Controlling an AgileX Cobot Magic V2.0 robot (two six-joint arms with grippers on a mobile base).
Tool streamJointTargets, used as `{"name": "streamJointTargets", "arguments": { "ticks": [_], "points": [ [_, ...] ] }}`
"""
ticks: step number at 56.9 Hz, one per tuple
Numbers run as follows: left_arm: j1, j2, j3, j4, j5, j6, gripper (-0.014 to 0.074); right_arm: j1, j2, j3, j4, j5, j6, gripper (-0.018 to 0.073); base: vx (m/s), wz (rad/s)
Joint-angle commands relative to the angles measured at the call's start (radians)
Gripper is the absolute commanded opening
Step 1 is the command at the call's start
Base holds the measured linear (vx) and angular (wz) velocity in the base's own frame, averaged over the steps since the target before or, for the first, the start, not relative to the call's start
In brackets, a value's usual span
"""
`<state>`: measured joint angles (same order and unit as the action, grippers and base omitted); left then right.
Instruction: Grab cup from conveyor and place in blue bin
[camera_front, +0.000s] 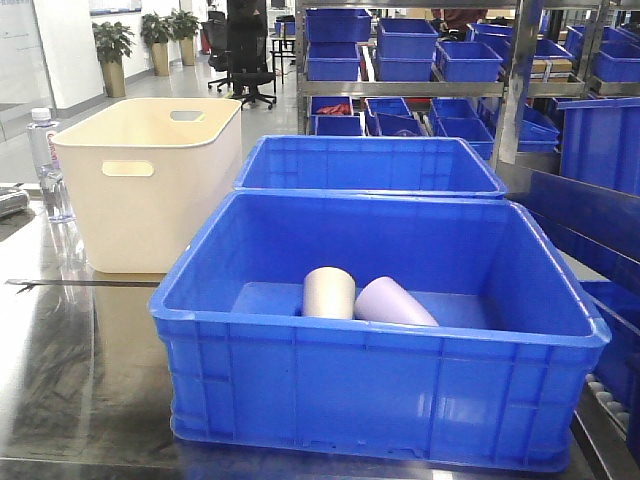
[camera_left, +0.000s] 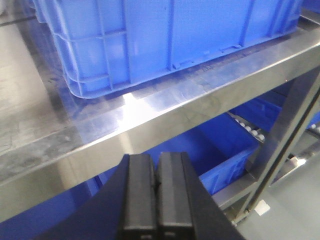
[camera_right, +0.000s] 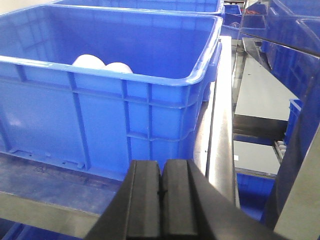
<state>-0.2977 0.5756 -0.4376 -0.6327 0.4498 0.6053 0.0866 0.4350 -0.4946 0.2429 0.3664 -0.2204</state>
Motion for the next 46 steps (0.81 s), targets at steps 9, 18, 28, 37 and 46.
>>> {"name": "streamJointTargets", "arguments": {
  "ticks": [9, 18, 28, 37, 46],
  "points": [
    [-0.003, -0.001, -0.028, -0.031, -0.054, 0.000, -0.0002, -0.002, 0.004, -0.029, 0.005, -0.084, -0.006, -0.0009, 0.00, 0.00],
    [-0.003, -0.001, -0.028, -0.031, -0.055, 0.000, -0.0002, -0.002, 0.004, -0.029, 0.005, -0.084, -0.006, -0.0009, 0.00, 0.00],
    [-0.003, -0.002, -0.028, -0.022, -0.175, -0.045, -0.0002, -0.002, 0.004, -0.029, 0.005, -0.077, -0.006, -0.0009, 0.00, 0.00],
    [-0.003, -0.010, -0.028, 0.249, -0.325, -0.317, -0.0002, -0.002, 0.004, -0.029, 0.005, -0.076, -0.006, -0.0009, 0.00, 0.00],
    [0.003, -0.123, 0.073, 0.481, -0.389, -0.488, -0.0002, -0.002, 0.004, -0.029, 0.005, -0.076, -0.006, -0.0009, 0.00, 0.00]
  ]
}}
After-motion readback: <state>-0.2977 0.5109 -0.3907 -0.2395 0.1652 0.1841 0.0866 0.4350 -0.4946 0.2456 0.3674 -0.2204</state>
